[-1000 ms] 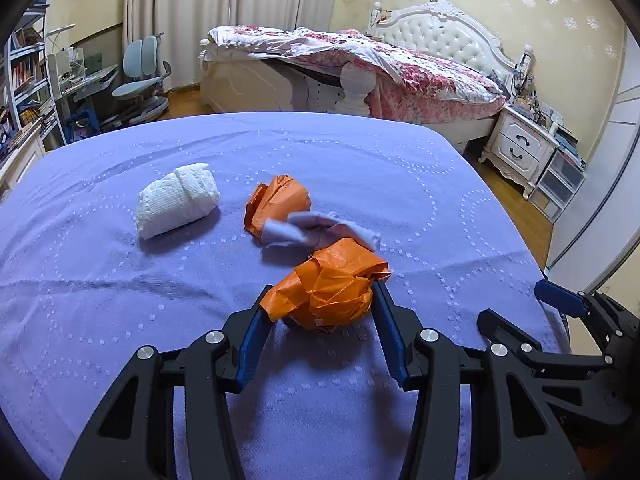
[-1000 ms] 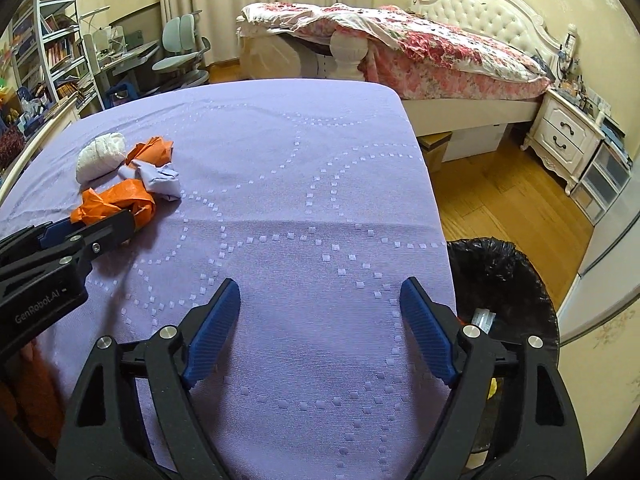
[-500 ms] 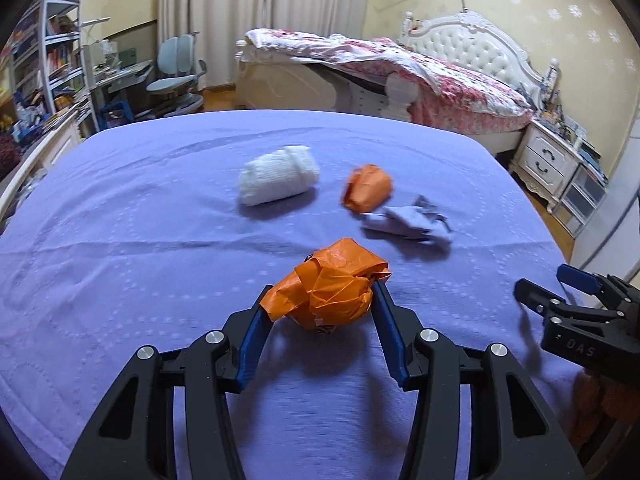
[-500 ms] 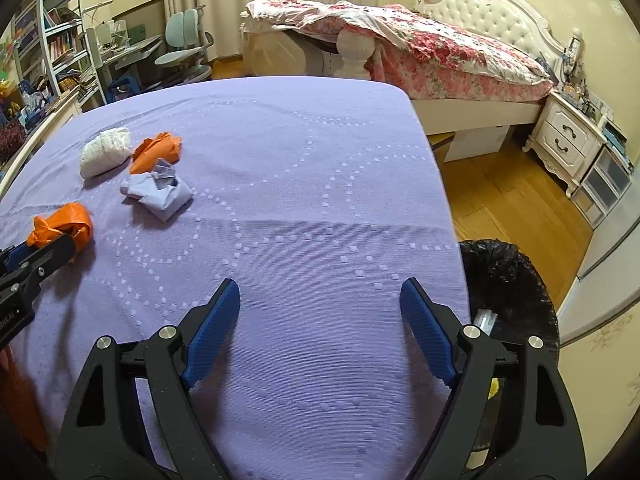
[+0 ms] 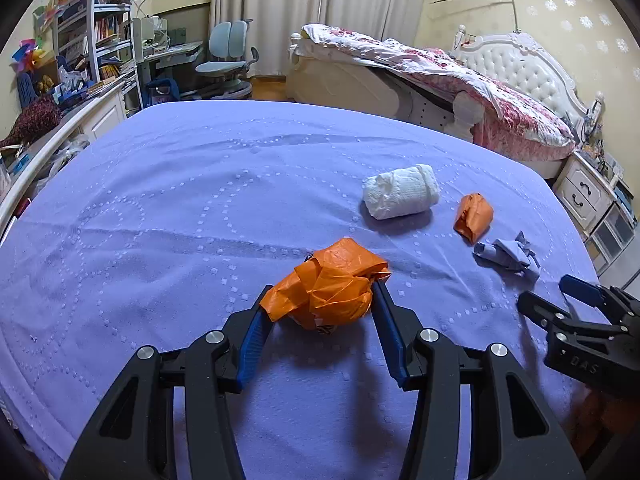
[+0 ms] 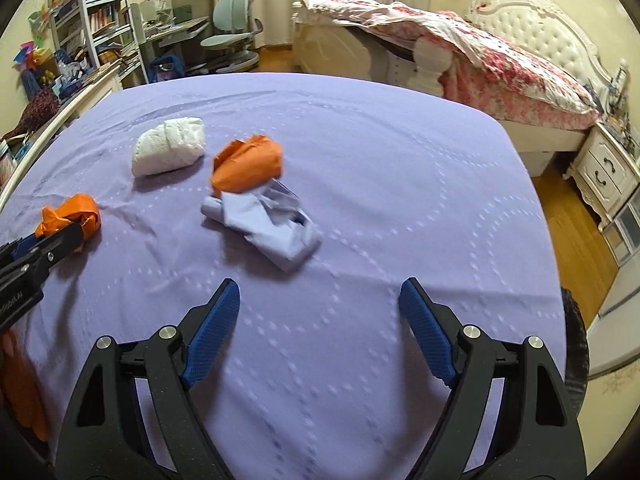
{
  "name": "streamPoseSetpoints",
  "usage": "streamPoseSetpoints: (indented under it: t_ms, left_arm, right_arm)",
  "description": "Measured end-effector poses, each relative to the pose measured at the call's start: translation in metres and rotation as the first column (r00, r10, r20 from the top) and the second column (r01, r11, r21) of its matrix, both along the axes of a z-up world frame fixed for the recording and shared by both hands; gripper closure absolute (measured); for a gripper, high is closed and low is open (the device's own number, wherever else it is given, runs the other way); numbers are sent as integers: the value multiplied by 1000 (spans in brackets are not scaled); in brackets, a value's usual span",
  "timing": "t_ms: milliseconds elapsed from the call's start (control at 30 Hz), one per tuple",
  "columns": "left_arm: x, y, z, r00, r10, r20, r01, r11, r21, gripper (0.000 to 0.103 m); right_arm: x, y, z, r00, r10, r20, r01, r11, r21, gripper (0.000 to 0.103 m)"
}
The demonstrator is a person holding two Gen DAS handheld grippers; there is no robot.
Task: Collect trash
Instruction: 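Grasp the orange plastic bag with the left tool while the right tool grasps the light blue cloth, then carry the orange bag and light blue cloth in both tools over the trash bin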
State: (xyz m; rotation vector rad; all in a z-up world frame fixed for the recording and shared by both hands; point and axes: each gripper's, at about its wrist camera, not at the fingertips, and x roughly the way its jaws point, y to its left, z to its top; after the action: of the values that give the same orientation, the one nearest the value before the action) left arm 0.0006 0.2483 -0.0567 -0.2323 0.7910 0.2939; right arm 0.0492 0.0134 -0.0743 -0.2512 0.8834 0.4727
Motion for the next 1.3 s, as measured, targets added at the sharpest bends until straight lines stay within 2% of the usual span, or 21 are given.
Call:
streamPoseSetpoints:
  t_ms: [267,333,500,933,1300]
  left_arm:
    - [4,9,0,1000,11,-1,-11,1000,-9,53]
    - [4,9,0,1000,10,-1,-10,1000,-10,53]
    - [3,8,0,1000,5,1,-5,1000,-13,53]
    - [-5,-4,4,999,-25,21,25,1000,-13,53]
    - [-16,-55,12,991,-118,56,119,993,-3,53]
  right_arm:
    - [19,31,0,1000,12,-1,-12,1000,1,24]
    - [20,35,1,1000,16,4,-16,1000,4,31]
    - [16,36,3,999,33,21,-33,999,4,65]
    - [-7,14,9,1000,16,26,-17,999,48,66]
    - [-37,-34,18,998,-44,45,40,995,91,66]
